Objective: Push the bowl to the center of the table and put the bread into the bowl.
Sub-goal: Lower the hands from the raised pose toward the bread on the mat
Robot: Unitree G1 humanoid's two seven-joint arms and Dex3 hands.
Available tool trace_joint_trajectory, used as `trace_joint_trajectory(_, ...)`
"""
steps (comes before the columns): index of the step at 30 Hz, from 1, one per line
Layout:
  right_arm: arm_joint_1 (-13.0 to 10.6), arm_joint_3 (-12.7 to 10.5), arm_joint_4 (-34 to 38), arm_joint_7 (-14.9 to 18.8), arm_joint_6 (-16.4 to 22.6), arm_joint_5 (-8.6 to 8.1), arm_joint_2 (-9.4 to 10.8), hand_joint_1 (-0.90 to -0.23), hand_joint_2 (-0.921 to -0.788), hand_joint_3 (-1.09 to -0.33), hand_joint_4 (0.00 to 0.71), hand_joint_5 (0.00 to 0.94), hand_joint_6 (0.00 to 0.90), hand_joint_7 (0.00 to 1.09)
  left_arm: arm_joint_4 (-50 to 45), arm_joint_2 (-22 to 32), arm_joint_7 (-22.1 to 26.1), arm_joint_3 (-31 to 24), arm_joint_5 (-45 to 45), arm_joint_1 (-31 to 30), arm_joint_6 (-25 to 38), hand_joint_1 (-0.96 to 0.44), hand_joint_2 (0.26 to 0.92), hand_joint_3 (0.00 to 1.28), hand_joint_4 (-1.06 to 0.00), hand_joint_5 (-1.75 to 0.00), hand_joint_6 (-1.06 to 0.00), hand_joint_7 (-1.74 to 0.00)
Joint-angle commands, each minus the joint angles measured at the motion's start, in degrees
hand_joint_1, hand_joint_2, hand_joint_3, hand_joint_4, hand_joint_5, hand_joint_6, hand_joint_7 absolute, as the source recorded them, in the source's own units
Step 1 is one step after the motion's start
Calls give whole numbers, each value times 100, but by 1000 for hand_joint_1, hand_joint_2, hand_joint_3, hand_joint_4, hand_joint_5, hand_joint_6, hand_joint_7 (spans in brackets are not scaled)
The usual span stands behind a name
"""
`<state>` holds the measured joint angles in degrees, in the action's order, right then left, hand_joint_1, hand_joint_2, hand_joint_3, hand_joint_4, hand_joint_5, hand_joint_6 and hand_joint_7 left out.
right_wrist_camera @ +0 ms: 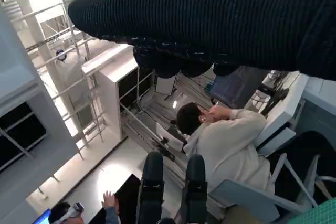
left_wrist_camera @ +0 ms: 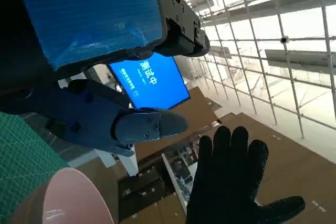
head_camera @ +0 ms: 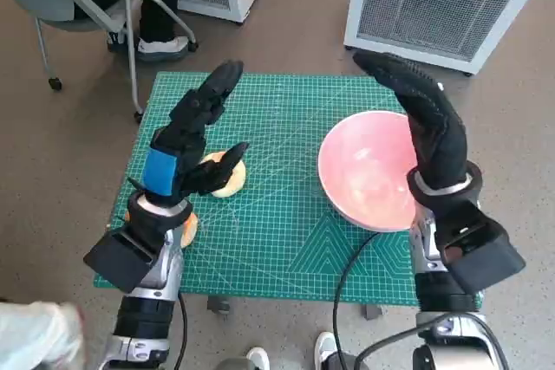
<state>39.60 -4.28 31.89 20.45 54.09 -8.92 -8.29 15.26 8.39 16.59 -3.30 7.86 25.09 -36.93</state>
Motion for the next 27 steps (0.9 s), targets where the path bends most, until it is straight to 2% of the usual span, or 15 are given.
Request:
trace_joint_trajectory(1, -108, -22, 43, -2, -57, -15, -55, -595, -921, -858, 171, 124, -1, 603, -11, 7, 28, -32, 87, 6, 17, -444, 921, 357, -338, 0, -449, -62)
trace_joint_trajectory(6, -73, -203, 97, -1, -81, -126, -258, -590, -921, -888, 148, 148, -1, 601, 13, 10, 13, -37, 52, 1, -19, -447, 921, 358, -338, 0, -449, -62)
trace_joint_trajectory(8, -62, -323, 180, -66, -79, -131, -342, -582, -921, -907, 62, 306, -1, 598, 20, 9, 11, -37, 46, -3, -30, -448, 921, 358, -338, 0, -449, -62)
trace_joint_trajectory(13, -31, -718, 782, -493, 46, 79, -563, -542, -921, -932, 10, 396, -1, 588, 38, 22, 7, -50, 35, -9, -56, -449, 921, 359, -338, 0, -449, -61)
trace_joint_trajectory(19, 14, -1041, 1796, -1201, 133, 428, -890, -522, -921, -923, 3, 401, -1, 586, 20, 35, 5, -78, 54, -29, -41, -447, 921, 358, -338, 0, -450, -61)
trace_joint_trajectory(23, 40, -1119, 2373, -1633, -8, 602, -1062, -504, -921, -924, 40, 330, -1, 577, -22, 48, 3, -109, 84, -43, 3, -452, 921, 358, -340, -1, -450, -60)
trace_joint_trajectory(27, 22, -1099, 2724, -2045, -227, 781, -1145, -484, -921, -930, 79, 274, -1, 569, -39, 51, -1, -142, 97, -41, 25, -453, 921, 358, -342, -2, -454, -62)
